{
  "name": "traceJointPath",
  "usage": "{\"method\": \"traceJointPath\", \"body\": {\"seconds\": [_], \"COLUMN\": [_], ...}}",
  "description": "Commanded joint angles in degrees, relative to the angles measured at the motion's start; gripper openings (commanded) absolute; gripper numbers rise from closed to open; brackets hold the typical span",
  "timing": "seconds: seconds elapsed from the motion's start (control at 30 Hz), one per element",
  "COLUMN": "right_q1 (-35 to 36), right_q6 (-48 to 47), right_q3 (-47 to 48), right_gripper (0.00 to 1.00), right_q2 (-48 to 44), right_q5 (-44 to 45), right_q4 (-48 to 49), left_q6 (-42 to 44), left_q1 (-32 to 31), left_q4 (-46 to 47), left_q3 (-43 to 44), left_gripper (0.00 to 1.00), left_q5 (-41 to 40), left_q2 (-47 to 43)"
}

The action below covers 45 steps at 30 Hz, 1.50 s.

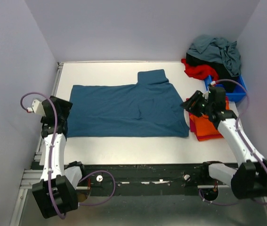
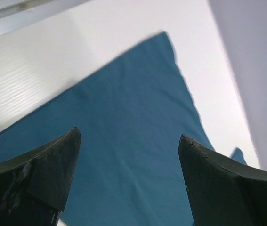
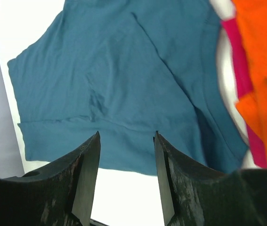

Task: Fold and stack the t-shirts
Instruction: Fold the flattened tshirt in 1/3 of the way, then grap the side of the flattened tshirt furthest away from the robot with both arms

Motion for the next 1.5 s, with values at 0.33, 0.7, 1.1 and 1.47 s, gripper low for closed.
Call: {"method": "traceJointPath", "body": {"seconds": [0.33, 0.7, 1.1, 1.47], "right_q1": [4.0, 4.1, 4.3, 4.9], "right_q6": [-9.5, -13.1, 0.5, 7.1], "right_q3": [41.1, 79.4, 92.9, 96.1], "right_gripper": [0.56, 0.55, 0.55, 0.54], "right_q2": [40.9, 70.8, 87.4, 94.3], "right_q5": [5.7, 9.6, 5.6, 2.3], "right_q4": [-1.1, -14.1, -9.9, -6.9], "left_q6": [10.7, 16.8, 17.3, 18.9], "left_q1": [-3.2, -3.1, -2.1, 0.3], "left_q4": [23.5, 16.2, 10.8, 5.9], "left_q3": [7.7, 27.9, 43.4, 54.2], "left_gripper": [0.96, 0.95, 0.95, 0.95], "left_q5": [15.3, 10.9, 12.5, 15.7], "left_q2": [22.0, 44.1, 59.1, 68.2]}}
